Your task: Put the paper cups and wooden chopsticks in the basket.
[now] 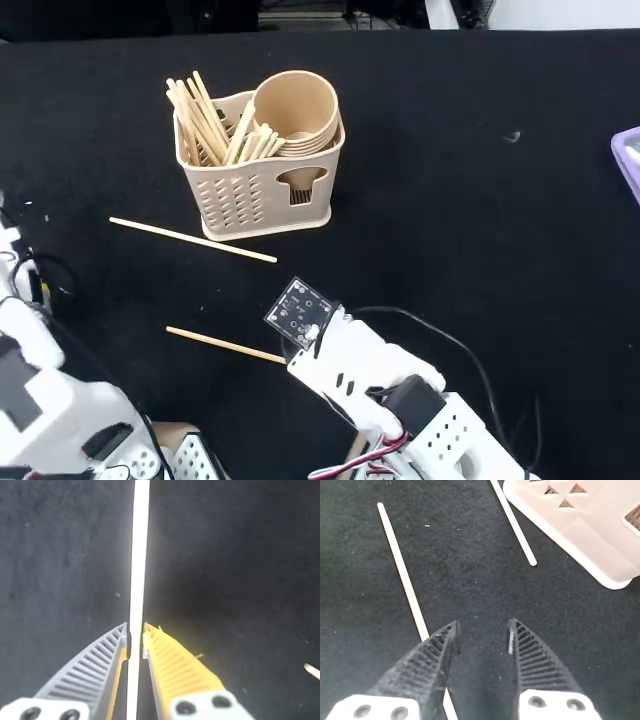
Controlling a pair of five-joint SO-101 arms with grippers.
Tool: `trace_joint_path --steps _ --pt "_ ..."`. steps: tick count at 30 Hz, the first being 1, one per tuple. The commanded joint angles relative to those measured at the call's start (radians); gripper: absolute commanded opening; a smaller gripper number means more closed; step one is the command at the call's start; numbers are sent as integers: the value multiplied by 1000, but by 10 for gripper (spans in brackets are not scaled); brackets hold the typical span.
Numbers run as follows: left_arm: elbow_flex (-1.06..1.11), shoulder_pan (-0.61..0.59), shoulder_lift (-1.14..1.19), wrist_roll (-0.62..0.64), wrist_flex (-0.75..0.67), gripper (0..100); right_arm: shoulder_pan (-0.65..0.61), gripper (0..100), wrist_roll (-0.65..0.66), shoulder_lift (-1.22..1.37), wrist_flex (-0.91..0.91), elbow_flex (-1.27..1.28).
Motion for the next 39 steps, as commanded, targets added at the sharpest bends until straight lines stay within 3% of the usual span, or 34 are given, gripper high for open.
trace_joint_path --steps 1,5,11,14,19,26,33,39 --pt "-45 19 -173 6 114 30 -8 155 9 -18 -23 -7" --pt "-56 56 -292 52 173 30 -9 155 9 -18 -25 1" --pt "-77 140 -526 316 91 30 -11 155 9 -19 -25 2" --pt "-77 237 -658 445 25 30 -11 155 9 -19 -25 2" --pt "-77 472 -799 496 -74 30 -8 155 9 -19 -25 2" --pt "-189 642 -783 647 -221 29 -8 155 9 -19 -25 4" --pt "-371 777 -690 654 -296 29 -8 155 9 -19 -25 1" --pt "-446 858 -592 654 -463 29 -8 155 9 -19 -25 -1"
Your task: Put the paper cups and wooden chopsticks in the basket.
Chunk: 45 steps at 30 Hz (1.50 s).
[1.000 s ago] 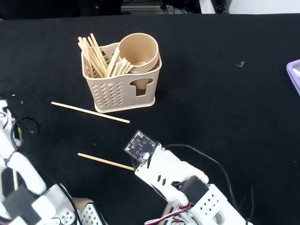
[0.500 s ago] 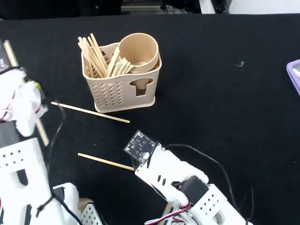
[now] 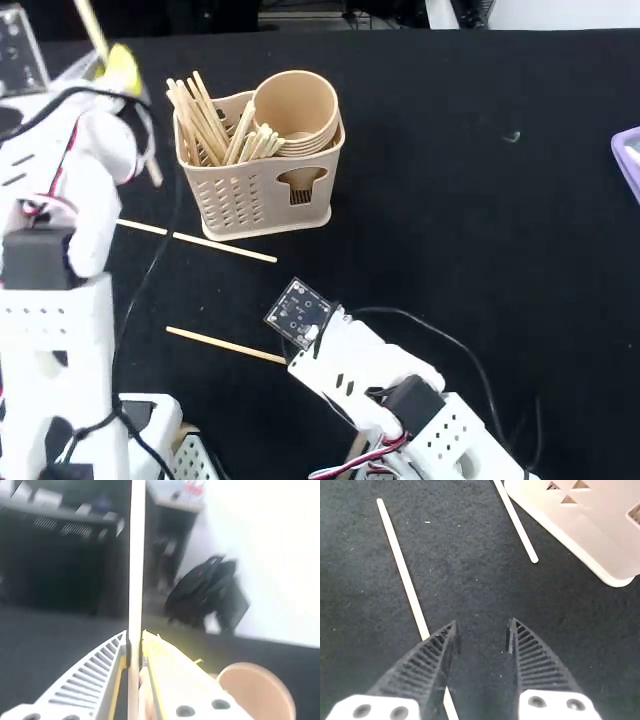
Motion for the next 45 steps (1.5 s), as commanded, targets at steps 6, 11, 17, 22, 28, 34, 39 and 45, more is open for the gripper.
trace_joint_path --steps 6,11,17,22,28,34,39,45 --pt "-44 94 101 8 -302 30 -8 155 9 -19 -25 -12" --pt "24 125 129 6 -471 30 -8 155 9 -19 -25 -12" --pt "162 133 144 6 -542 30 -8 155 9 -19 -25 -12" --pt "263 133 144 3 -543 30 -8 155 9 -19 -25 -13" --pt "306 133 144 6 -534 30 -8 155 9 -19 -25 -13" --pt "306 133 144 9 -532 123 -8 155 9 -19 -25 -10" --pt "255 133 144 9 -437 130 -8 155 9 -19 -25 -10" --pt "137 122 118 3 -245 130 -8 155 9 -19 -25 -8"
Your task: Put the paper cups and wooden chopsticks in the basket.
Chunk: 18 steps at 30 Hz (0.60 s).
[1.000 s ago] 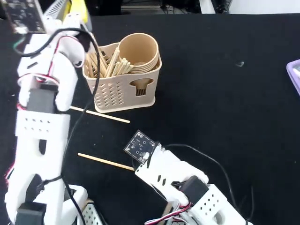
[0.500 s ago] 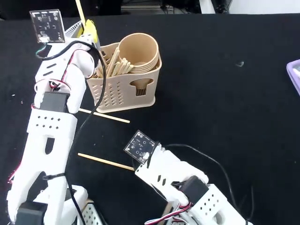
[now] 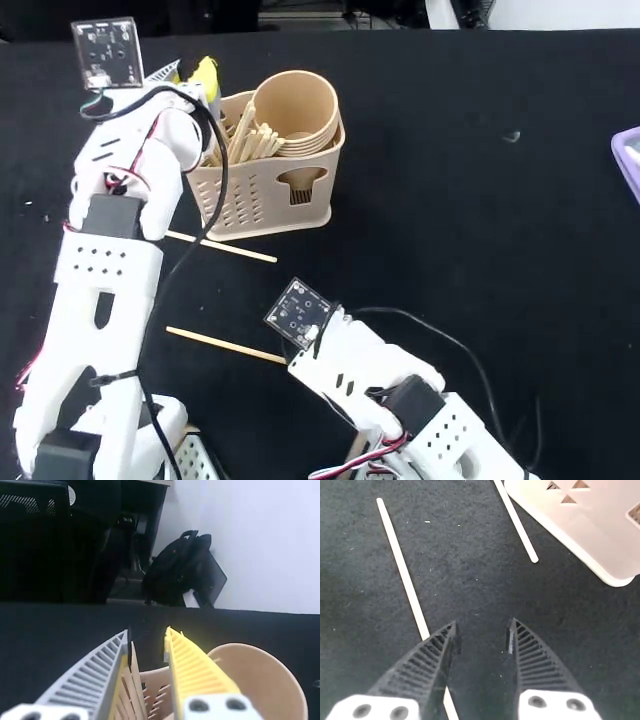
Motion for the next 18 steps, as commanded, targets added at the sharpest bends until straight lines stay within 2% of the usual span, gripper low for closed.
trace_joint_path --steps 1,6,12,15,18 --pt "-165 -2 -52 2 169 131 -8 155 9 -19 -25 -8" --pt "-213 -79 -180 0 339 133 -8 155 9 -19 -25 -7" --pt "-117 -334 -310 0 511 134 -8 155 9 -19 -25 -7" --pt "42 -440 -354 0 519 134 -8 155 9 -19 -25 -8" --pt "277 -499 -354 0 385 134 -8 155 9 -19 -25 -8"
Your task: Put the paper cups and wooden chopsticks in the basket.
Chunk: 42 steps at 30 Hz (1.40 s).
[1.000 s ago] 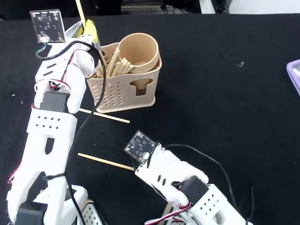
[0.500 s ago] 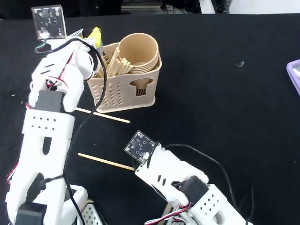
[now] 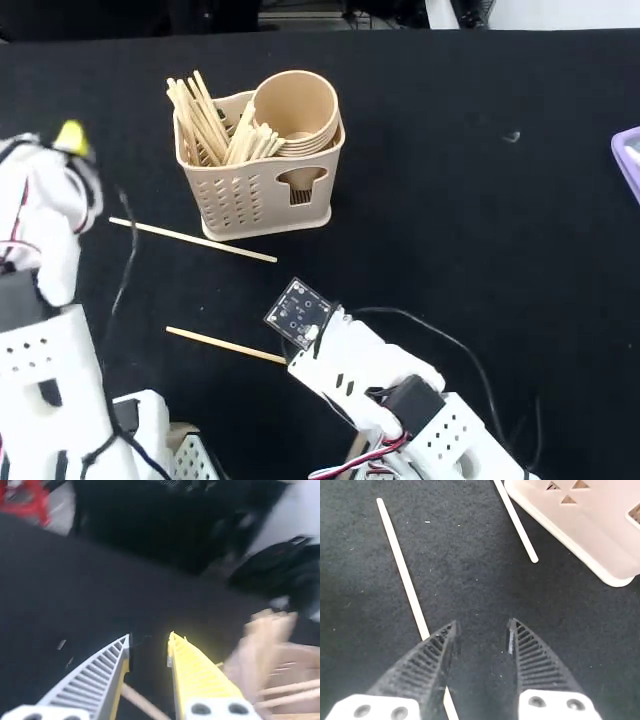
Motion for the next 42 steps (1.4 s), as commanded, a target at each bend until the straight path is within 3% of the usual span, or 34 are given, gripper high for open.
trace_joint_path --steps 1,6,11,15,23,35,42 --pt "328 -96 -9 2 -209 134 -8 155 9 -19 -25 -7" --pt "630 -77 92 5 -623 169 -8 155 9 -19 -25 -5" --pt "610 -53 302 -2 -807 216 -8 155 9 -19 -25 -5" --pt "447 -54 572 -2 -776 216 -8 155 9 -19 -25 -5" --pt "97 -48 848 -2 -399 216 -8 155 9 -19 -23 -5" --pt "5 -19 922 -3 -391 216 -8 155 9 -19 -23 -7" --pt "-10 -24 1073 -3 -479 216 -8 155 9 -19 -20 -5"
